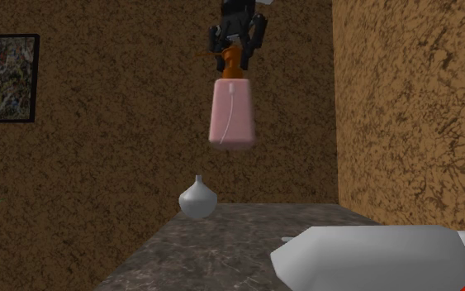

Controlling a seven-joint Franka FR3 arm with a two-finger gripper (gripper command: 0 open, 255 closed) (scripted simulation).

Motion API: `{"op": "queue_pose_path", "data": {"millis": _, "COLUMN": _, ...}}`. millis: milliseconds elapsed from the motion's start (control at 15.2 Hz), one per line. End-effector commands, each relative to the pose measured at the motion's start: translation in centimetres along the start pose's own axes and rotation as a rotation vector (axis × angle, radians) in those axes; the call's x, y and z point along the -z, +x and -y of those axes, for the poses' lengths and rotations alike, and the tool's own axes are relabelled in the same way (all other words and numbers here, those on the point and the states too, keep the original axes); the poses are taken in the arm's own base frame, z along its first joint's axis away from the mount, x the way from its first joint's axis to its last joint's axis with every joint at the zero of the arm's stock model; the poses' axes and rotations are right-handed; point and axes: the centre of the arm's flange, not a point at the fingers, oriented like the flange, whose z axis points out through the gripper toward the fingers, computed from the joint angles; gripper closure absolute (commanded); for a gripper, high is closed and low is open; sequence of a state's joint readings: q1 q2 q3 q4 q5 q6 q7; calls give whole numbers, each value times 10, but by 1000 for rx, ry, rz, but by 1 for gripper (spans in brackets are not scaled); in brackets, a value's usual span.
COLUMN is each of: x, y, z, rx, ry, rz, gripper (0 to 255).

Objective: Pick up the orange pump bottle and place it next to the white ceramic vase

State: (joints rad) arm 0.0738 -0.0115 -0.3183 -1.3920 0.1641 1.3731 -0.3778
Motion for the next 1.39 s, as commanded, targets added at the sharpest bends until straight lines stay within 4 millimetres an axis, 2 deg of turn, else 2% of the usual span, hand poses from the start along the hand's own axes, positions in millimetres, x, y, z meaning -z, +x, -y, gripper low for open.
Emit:
{"op": "queue_pose_path", "data": {"millis": 0, "x": -5, "y": 7, "z": 26, "rx": -1, "ry": 0, "rz": 0, "gripper": 255}}
{"op": "queue_pose_path", "data": {"millis": 1320, "x": -47, "y": 95, "z": 271, "rx": -1, "ry": 0, "rz": 0, "gripper": 255}}
